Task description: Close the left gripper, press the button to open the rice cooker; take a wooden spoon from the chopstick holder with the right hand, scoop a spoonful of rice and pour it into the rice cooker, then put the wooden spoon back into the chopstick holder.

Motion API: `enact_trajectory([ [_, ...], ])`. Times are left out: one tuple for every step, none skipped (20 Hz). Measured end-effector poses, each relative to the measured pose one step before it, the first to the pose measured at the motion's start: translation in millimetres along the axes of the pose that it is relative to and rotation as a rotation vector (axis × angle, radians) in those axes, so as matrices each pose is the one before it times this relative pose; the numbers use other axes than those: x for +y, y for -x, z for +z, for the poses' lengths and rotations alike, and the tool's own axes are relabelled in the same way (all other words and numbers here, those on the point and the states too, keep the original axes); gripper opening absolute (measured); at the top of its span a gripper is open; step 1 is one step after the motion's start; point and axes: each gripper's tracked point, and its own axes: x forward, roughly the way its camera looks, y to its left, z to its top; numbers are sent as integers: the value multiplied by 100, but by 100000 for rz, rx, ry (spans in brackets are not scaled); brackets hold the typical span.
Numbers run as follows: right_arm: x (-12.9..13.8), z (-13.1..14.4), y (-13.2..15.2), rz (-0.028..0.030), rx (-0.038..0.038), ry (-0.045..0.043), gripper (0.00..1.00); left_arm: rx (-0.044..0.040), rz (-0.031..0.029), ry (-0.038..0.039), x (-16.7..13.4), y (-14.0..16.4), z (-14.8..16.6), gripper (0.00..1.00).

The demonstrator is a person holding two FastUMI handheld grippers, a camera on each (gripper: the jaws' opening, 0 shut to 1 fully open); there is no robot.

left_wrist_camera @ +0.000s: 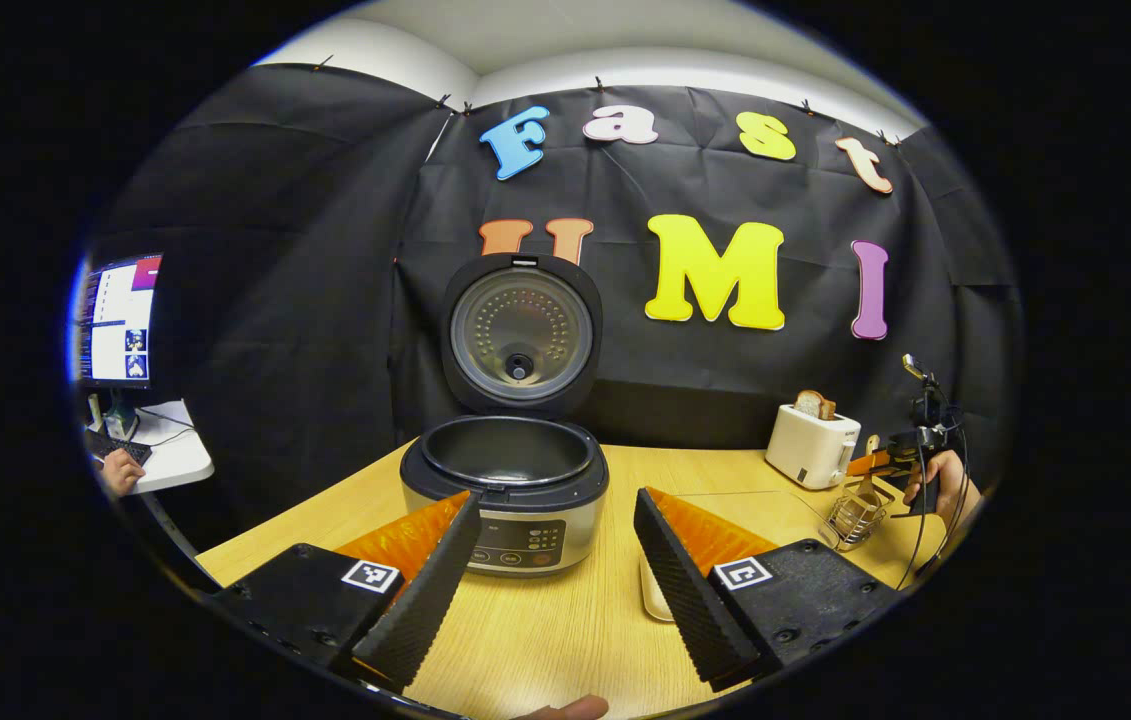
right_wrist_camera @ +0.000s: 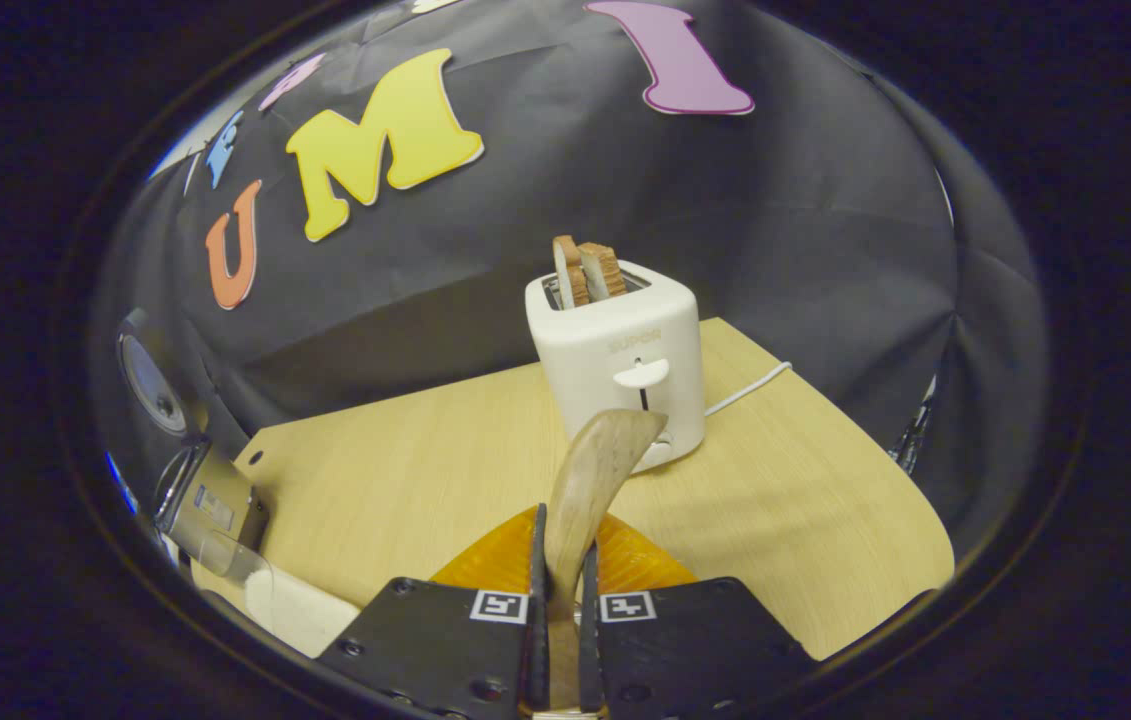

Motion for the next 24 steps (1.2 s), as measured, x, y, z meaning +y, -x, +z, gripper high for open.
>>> enact_trajectory([
  [70,194,389,994,-1678,829,12,-311,297,93,166,24,168,98],
  [-55,-8,1007,22,-296,-105,11,-280,250,59,175,112,44,98],
  [233,175,463,377,-146,593,6,-207,-191,5,-71,112,94,98],
  [73,200,538,-43,-255,1227,6,-203,-313,-105,-93,65,78,98],
  [120,16,811,-203,-880,1864,6,-120,-415,-262,-180,72,70,98],
  [232,227,691,204,-886,2008,6,-292,-331,-180,-67,146,135,98],
  [330,73,675,-100,-449,2178,6,-400,-319,-76,-108,105,161,98],
  [186,148,651,-641,-113,1959,6,-207,-296,149,15,8,82,98],
  [247,198,560,-433,-495,1513,6,30,-370,141,-103,150,50,98],
  [301,588,631,-323,-1358,1449,6,-236,-348,-17,-59,81,79,98],
  [326,594,652,-539,-1666,1305,6,-219,-155,-66,55,188,182,98],
  [296,790,633,-755,-1890,1092,5,-365,-59,-42,30,107,135,98],
  [327,761,707,-704,-1825,1604,6,-544,-46,135,85,201,223,98],
  [320,800,591,-777,-1770,1771,6,-321,-166,263,107,99,159,98],
  [306,683,646,-1155,-1701,1557,6,-383,-255,367,101,197,136,98],
  [614,809,680,-268,-1635,1235,7,-122,-372,472,71,126,59,98],
  [749,803,637,172,-1647,1419,6,-51,-380,628,36,59,171,98],
  [957,765,583,896,-1382,1300,6,-29,-541,508,-42,125,58,98],
  [1147,670,568,1115,-1332,966,6,49,-570,217,-63,34,38,98],
  [1259,534,413,1099,-1006,1282,5,369,-484,-272,-93,45,-53,98],
  [1328,434,336,1265,-753,1485,6,310,-134,-598,118,69,-50,98],
  [1447,538,376,1210,-911,1719,6,-11,166,-656,135,107,67,98],
  [1658,438,268,1635,-1101,1700,5,-47,118,-526,143,15,38,98],
  [3215,565,275,3796,-1321,3204,5,278,-641,-431,-172,111,-102,98],
])
